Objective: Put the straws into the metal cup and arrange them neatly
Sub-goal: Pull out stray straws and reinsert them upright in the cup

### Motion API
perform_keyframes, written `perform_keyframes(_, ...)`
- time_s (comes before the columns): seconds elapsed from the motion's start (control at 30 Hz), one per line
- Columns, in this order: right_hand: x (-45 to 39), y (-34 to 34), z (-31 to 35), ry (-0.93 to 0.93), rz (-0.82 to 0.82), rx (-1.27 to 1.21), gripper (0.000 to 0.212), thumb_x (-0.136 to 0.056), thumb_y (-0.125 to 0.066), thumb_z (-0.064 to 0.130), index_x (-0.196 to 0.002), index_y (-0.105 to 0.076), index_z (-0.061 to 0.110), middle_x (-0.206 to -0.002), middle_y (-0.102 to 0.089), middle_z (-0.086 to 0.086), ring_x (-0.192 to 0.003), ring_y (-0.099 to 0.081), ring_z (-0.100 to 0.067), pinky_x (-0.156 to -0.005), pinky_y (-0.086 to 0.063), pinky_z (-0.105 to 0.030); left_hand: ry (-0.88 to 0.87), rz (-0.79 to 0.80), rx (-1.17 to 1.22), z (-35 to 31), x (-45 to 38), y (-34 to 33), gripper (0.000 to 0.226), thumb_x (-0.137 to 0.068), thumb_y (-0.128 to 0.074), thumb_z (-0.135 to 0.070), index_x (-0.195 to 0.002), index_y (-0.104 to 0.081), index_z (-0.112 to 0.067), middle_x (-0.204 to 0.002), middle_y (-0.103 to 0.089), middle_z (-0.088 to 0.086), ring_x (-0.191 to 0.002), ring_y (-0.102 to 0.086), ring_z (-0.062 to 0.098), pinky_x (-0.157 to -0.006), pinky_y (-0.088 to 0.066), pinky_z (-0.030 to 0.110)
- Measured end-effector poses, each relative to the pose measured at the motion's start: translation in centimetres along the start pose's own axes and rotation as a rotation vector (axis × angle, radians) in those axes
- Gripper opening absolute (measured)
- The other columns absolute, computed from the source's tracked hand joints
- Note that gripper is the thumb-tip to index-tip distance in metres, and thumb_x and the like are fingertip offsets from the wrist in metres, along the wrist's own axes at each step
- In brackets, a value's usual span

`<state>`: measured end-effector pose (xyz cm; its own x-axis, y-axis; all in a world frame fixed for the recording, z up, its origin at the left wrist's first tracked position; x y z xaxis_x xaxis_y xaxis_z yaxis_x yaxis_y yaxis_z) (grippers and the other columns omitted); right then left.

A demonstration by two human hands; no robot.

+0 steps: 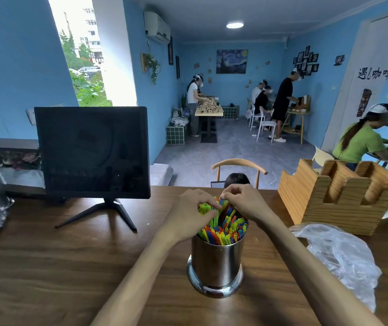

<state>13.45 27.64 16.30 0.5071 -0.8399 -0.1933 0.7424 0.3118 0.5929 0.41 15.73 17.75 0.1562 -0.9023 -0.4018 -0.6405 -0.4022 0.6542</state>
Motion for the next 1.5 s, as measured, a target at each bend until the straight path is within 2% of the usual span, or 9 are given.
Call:
perform_keyframes(0.27,2.4,4.5,6.6,0.221,-0.278,-0.300,0.013,-0.098,-0.062,0.023,-0.095,-0.070,0.014,-0.065,-0.067,-0.005,-0.055,-0.058,-0.017,-0.055,-0.047,-0.034,0.113,-0.101,0.273,-1.0,-0.2,1.3,0.025,-0.097,-0.066,-0.035,-0.085,-0.080,-0.018,-0.075,-0.073,-0.020,-0.080,-0.068,0.003,-0.072,-0.049,0.017)
perform_keyframes(0.43,6.1,4.7,11.9,0.364,-0.086,-0.467,0.008,-0.099,-0.059,0.004,-0.095,-0.064,-0.001,-0.072,-0.073,-0.017,-0.045,-0.064,-0.025,-0.041,-0.040,-0.014,0.348,-0.076,0.688,-1.2,-1.0,1.3,0.039,-0.106,-0.039,-0.048,-0.107,-0.072,-0.027,-0.073,-0.076,0.002,-0.062,-0.064,0.009,-0.068,-0.048,0.028)
perform_keyframes(0.6,8.2,1.8,12.8,0.458,0.236,-0.314,0.001,-0.093,-0.069,0.006,-0.093,-0.069,0.006,-0.080,-0.074,-0.010,-0.062,-0.072,-0.023,-0.060,-0.051,-0.019,0.406,-0.050,1.072,-2.0,-1.8,1.9,0.035,-0.100,-0.059,-0.032,-0.125,-0.060,-0.008,-0.075,-0.075,0.000,-0.065,-0.070,0.012,-0.059,-0.055,0.023)
perform_keyframes(0.67,8.3,0.8,11.9,0.446,0.350,-0.219,0.009,-0.092,-0.075,0.018,-0.095,-0.071,0.011,-0.083,-0.074,-0.006,-0.069,-0.073,-0.018,-0.067,-0.055,-0.027,0.366,-0.110,1.046,-1.7,-2.2,2.4,0.037,-0.100,-0.062,-0.021,-0.135,-0.054,-0.013,-0.098,-0.079,0.009,-0.079,-0.074,0.021,-0.072,-0.060,0.031)
perform_keyframes(0.77,7.7,-0.6,9.9,0.430,0.439,-0.028,0.020,-0.094,-0.073,0.036,-0.104,-0.074,0.018,-0.094,-0.075,0.000,-0.086,-0.073,-0.016,-0.080,-0.058,-0.037,0.256,-0.213,0.947,-2.1,-2.4,3.6,0.042,-0.103,-0.057,-0.014,-0.140,-0.041,-0.027,-0.100,-0.079,0.008,-0.071,-0.072,0.022,-0.064,-0.061,0.030)
perform_keyframes(0.87,6.5,-0.9,7.8,0.400,0.384,0.115,0.023,-0.095,-0.068,0.045,-0.111,-0.074,0.030,-0.098,-0.075,0.010,-0.093,-0.068,-0.008,-0.083,-0.051,-0.026,0.127,-0.236,0.874,-3.5,-2.6,4.2,0.041,-0.105,-0.052,-0.013,-0.141,-0.044,-0.032,-0.099,-0.079,0.004,-0.071,-0.073,0.025,-0.063,-0.060,0.029)
perform_keyframes(1.1,5.6,-0.5,6.3,0.373,0.327,0.244,0.022,-0.096,-0.064,0.047,-0.107,-0.075,0.031,-0.105,-0.075,0.012,-0.096,-0.068,-0.008,-0.089,-0.053,-0.039,-0.051,-0.316,0.615,-4.6,-2.3,3.8,0.063,-0.105,-0.054,-0.011,-0.148,-0.030,-0.052,-0.099,-0.074,0.004,-0.077,-0.076,0.023,-0.075,-0.060,0.030)
perform_keyframes(1.33,4.0,1.5,4.2,0.256,0.238,-0.158,0.014,-0.097,-0.068,0.027,-0.093,-0.077,0.016,-0.091,-0.076,0.002,-0.087,-0.071,-0.011,-0.083,-0.056,-0.032,-0.033,-0.149,0.499,-3.5,-1.5,2.0,0.079,-0.105,-0.048,-0.005,-0.152,-0.016,-0.060,-0.103,-0.064,0.006,-0.088,-0.077,0.020,-0.087,-0.061,0.035)
perform_keyframes(1.5,1.8,2.9,1.0,0.134,0.008,-0.148,0.012,-0.097,-0.066,0.028,-0.093,-0.075,0.020,-0.088,-0.078,0.006,-0.087,-0.071,-0.005,-0.082,-0.053,-0.029,-0.002,-0.139,0.452,-1.9,-1.1,0.7,0.084,-0.100,-0.053,0.001,-0.152,-0.019,-0.057,-0.095,-0.063,0.008,-0.090,-0.076,0.016,-0.088,-0.060,0.034)
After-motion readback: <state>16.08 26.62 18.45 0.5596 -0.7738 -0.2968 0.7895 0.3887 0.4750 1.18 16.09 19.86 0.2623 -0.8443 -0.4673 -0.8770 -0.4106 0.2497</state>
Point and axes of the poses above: each hand's wrist, its own x-axis away from the middle knuckle, its own y-axis out of the back of the hand, z = x × y, the point moved 7 cm from there along -x, towards the middle knuckle
